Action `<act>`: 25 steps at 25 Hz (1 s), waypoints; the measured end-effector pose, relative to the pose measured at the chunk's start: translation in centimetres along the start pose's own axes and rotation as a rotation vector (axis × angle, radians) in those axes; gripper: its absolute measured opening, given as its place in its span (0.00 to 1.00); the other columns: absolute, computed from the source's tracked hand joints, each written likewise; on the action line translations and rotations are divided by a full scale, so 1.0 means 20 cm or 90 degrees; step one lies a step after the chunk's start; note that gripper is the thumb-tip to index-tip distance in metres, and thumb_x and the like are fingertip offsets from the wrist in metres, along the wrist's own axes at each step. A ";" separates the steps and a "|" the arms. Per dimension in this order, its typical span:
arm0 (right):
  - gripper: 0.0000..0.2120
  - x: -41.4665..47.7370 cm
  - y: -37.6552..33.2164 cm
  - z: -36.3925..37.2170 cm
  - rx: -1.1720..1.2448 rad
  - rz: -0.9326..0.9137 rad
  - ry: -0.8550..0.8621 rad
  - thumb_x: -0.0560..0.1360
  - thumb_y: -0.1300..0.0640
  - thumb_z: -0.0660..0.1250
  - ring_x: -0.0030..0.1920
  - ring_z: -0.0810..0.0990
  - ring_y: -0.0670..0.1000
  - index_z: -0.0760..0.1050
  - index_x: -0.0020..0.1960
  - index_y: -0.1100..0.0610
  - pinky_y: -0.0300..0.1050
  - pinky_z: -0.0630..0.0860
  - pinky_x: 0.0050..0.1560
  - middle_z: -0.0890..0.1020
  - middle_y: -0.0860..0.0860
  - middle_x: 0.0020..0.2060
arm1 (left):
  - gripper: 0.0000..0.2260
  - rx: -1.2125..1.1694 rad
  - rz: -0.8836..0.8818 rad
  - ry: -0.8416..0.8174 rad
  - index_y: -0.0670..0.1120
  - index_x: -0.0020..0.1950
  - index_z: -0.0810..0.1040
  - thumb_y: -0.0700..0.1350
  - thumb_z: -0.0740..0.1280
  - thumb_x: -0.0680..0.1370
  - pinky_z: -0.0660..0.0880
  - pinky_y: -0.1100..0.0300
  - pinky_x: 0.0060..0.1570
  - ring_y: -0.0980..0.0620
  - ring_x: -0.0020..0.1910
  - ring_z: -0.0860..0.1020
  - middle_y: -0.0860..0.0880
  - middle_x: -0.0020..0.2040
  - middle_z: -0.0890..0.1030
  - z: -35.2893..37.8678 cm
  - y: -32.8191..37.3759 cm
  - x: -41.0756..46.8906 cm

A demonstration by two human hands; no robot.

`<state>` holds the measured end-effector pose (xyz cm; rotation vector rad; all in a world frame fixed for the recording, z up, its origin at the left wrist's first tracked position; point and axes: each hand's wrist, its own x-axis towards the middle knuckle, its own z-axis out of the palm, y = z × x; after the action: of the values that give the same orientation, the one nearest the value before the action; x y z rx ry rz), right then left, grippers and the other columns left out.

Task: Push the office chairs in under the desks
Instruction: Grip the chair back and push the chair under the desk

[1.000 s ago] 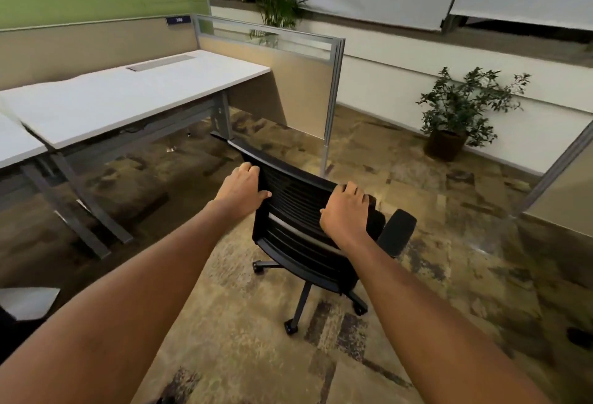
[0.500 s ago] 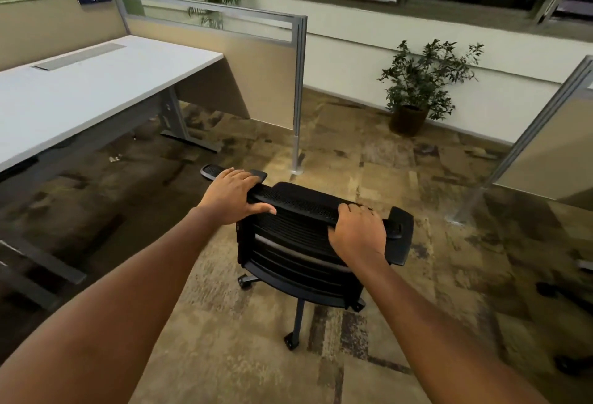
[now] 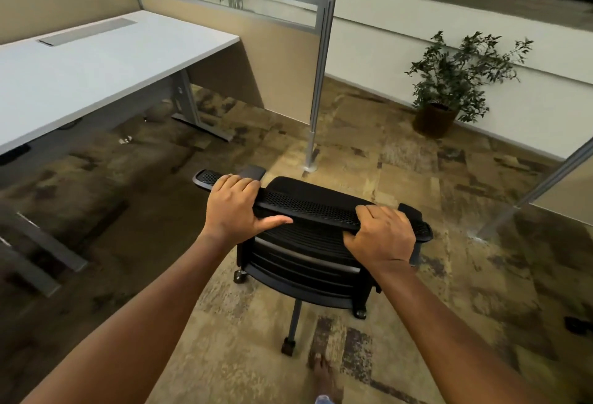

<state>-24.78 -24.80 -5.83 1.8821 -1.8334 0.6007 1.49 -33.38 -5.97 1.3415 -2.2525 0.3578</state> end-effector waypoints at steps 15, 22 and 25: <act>0.17 0.74 0.17 0.58 0.108 -0.105 -0.027 0.56 0.53 0.80 0.35 0.78 0.58 0.78 0.39 0.58 0.47 0.73 0.38 0.79 0.53 0.32 | 0.43 0.072 -0.196 0.029 0.41 0.51 0.80 0.80 0.57 0.64 0.68 0.50 0.64 0.45 0.53 0.80 0.45 0.51 0.83 0.33 -0.16 0.48; 0.16 1.11 0.07 0.82 0.136 -0.125 -0.085 0.60 0.52 0.78 0.39 0.79 0.58 0.79 0.42 0.58 0.50 0.74 0.43 0.80 0.53 0.35 | 0.41 0.112 -0.246 0.057 0.41 0.49 0.79 0.79 0.58 0.65 0.69 0.48 0.61 0.44 0.52 0.80 0.44 0.49 0.83 0.47 -0.40 0.68; 0.16 1.25 -0.04 0.93 0.129 -0.137 -0.092 0.61 0.51 0.78 0.40 0.79 0.58 0.79 0.43 0.58 0.50 0.73 0.44 0.81 0.53 0.36 | 0.41 0.119 -0.256 0.072 0.41 0.49 0.79 0.79 0.59 0.65 0.69 0.48 0.61 0.43 0.52 0.80 0.44 0.49 0.83 0.52 -0.56 0.74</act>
<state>-23.39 -56.02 -6.08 2.2745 -1.6770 0.6071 2.48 -54.65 -7.09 1.7794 -1.8361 0.4943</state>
